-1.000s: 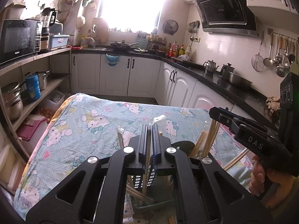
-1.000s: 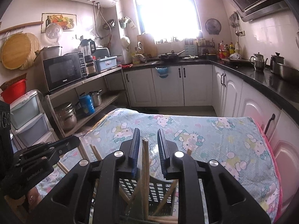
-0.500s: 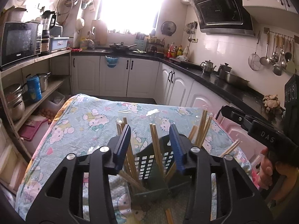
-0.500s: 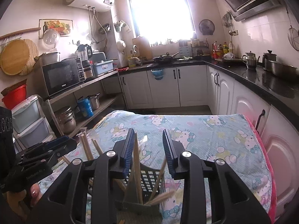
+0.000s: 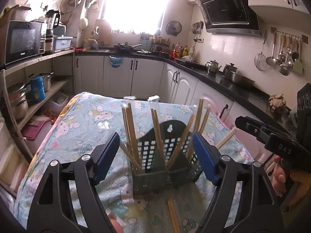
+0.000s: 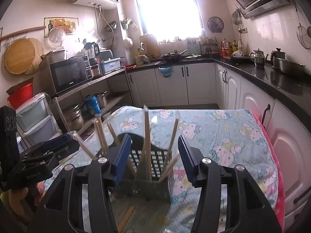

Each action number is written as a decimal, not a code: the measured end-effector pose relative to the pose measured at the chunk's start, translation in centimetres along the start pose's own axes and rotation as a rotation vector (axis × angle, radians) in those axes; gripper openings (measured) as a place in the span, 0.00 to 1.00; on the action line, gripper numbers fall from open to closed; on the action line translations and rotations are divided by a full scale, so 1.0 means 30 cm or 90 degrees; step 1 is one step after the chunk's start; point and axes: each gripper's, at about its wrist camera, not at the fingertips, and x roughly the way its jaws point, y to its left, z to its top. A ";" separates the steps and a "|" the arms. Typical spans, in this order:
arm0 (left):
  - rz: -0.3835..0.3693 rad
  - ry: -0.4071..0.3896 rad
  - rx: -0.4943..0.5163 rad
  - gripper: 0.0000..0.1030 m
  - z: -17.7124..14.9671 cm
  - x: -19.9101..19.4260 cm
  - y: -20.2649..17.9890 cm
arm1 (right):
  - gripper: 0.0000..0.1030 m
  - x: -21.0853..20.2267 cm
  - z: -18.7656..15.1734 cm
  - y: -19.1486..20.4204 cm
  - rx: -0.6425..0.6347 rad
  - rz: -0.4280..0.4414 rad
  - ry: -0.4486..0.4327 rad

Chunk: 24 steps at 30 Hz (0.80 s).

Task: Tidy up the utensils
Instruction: 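Open the left tool to drop its chopstick into the caddy while the right tool releases its own, then withdraw both open tools from the caddy and lower them toward the loose chopsticks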

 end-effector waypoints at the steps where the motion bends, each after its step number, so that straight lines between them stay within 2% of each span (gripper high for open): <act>1: 0.000 0.002 0.000 0.74 -0.008 -0.005 -0.003 | 0.51 -0.005 -0.010 0.003 -0.001 -0.001 0.004; 7: -0.003 0.011 -0.001 0.88 -0.051 -0.028 -0.011 | 0.54 -0.031 -0.069 0.010 -0.006 -0.002 0.025; 24: -0.007 0.054 -0.022 0.89 -0.176 -0.039 0.011 | 0.54 -0.031 -0.241 0.003 -0.021 -0.012 0.108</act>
